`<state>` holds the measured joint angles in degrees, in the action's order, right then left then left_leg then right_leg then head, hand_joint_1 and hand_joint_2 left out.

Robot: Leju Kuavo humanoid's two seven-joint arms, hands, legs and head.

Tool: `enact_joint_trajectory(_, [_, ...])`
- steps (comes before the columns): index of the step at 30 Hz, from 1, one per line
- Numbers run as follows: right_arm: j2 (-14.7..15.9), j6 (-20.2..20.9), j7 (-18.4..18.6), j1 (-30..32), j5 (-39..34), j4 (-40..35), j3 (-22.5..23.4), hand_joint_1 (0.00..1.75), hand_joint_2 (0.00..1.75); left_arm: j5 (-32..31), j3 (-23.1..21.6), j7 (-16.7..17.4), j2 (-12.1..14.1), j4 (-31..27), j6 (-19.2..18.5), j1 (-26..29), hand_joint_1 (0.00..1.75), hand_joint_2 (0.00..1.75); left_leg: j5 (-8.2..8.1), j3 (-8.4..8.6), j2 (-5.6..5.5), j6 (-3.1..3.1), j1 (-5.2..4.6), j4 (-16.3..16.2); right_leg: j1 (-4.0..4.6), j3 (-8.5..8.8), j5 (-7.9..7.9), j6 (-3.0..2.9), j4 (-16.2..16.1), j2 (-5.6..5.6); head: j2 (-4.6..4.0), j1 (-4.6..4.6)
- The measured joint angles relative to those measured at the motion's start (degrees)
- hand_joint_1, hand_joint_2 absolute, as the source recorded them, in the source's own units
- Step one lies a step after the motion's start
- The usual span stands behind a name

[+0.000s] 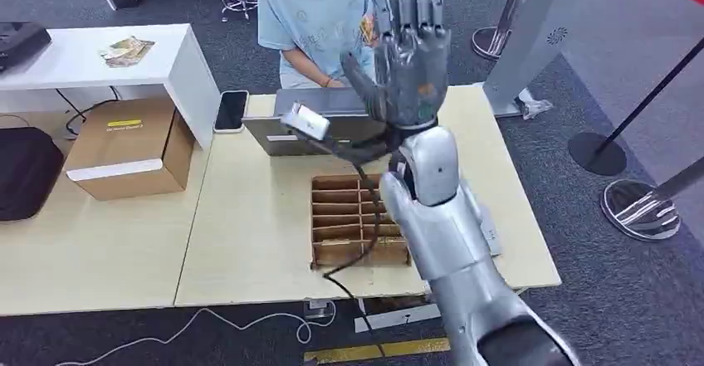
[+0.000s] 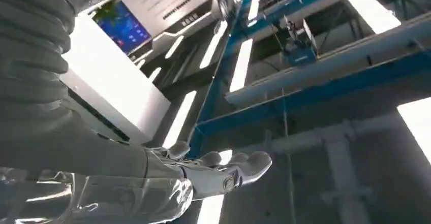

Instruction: Pass the card to the sensor for recognition and then transmit it.

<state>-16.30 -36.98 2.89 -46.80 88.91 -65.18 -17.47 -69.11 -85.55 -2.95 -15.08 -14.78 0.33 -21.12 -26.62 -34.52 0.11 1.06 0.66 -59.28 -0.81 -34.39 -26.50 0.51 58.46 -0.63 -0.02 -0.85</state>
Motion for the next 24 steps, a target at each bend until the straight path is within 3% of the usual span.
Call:
enact_joint_trajectory(5, [0.52, 11.5, 6.57, -13.47, 0.02, 17.67, -3.36, 0.0, 1.75, 3.05, 0.0, -0.72, 0.0, 0.35, 0.0, -0.02, 0.0, 0.0, 0.05, -0.08, -0.21, 0.05, 0.01, -0.01, 0.01, -0.01, 0.02, -0.01, 0.03, -0.17, 0.0, 0.0])
enact_joint_trajectory(12, [0.52, 22.93, 9.39, -23.2, -0.9, 32.27, -5.05, 0.0, 1.75, 5.33, 0.04, -0.94, 0.02, 0.52, 0.2, 0.0, 0.0, 0.0, 0.04, -0.16, -0.23, 0.05, 0.01, -0.01, 0.02, -0.06, 0.0, 0.01, -0.01, -0.19, 0.0, 0.0])
enact_joint_trajectory(16, [0.52, 24.87, 9.61, -25.26, -1.16, 36.53, -5.55, 0.0, 1.75, 5.66, 0.07, -0.92, 0.02, 0.68, 0.2, 0.0, 0.0, 0.0, 0.03, -0.19, -0.22, 0.05, 0.01, -0.01, 0.02, -0.09, 0.0, 0.01, -0.02, -0.18, 0.0, -0.02])
enact_joint_trajectory(24, [0.5, 24.98, 9.61, -26.1, -1.2, 39.82, -6.18, 0.0, 1.75, 5.66, 0.07, -0.92, 0.02, 0.72, 0.2, 0.01, 0.0, 0.0, 0.04, -0.18, -0.22, 0.05, 0.01, -0.01, 0.02, -0.09, 0.01, 0.01, -0.01, -0.19, 0.0, -0.02])
